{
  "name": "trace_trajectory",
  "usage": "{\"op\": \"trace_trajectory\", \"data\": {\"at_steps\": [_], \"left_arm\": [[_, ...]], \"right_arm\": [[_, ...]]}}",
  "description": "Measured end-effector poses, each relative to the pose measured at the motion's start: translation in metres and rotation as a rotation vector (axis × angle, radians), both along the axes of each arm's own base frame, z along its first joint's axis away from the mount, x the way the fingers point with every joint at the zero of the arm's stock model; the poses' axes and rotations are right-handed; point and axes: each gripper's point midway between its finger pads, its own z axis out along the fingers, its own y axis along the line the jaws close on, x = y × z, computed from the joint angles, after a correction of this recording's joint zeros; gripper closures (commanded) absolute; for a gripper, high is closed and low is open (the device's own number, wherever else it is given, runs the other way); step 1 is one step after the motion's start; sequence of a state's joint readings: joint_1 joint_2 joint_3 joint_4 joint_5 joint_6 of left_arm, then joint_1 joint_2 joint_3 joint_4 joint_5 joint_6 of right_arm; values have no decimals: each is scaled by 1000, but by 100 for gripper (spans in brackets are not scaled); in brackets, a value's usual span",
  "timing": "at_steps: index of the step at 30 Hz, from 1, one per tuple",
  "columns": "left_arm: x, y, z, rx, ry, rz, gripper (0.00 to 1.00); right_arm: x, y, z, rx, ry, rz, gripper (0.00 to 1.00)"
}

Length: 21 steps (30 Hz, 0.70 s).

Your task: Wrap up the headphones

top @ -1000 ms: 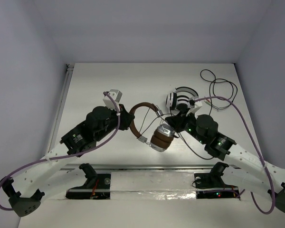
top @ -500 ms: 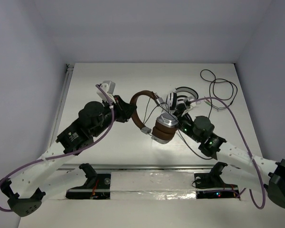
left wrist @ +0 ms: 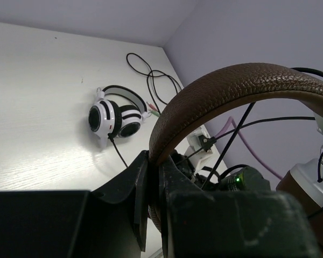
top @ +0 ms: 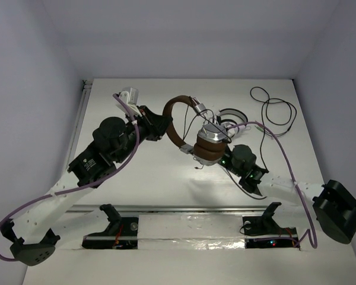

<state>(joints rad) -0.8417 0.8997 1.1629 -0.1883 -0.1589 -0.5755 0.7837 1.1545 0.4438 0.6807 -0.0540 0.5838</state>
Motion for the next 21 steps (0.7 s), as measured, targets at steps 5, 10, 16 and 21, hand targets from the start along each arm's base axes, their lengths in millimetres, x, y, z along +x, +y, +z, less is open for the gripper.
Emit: {"op": "trace_trajectory", "data": {"at_steps": [5, 10, 16, 21], "left_arm": [[4, 0, 4, -13, 2, 20, 100], [8, 4, 11, -23, -7, 50, 100], [16, 7, 31, -57, -38, 87, 100], [20, 9, 35, -64, -45, 106, 100]], "right_arm": [[3, 4, -3, 4, -3, 3, 64], [2, 4, -1, 39, 0, 3, 64], [-6, -2, -22, 42, 57, 1, 62], [-10, -6, -26, 50, 74, -2, 66]]}}
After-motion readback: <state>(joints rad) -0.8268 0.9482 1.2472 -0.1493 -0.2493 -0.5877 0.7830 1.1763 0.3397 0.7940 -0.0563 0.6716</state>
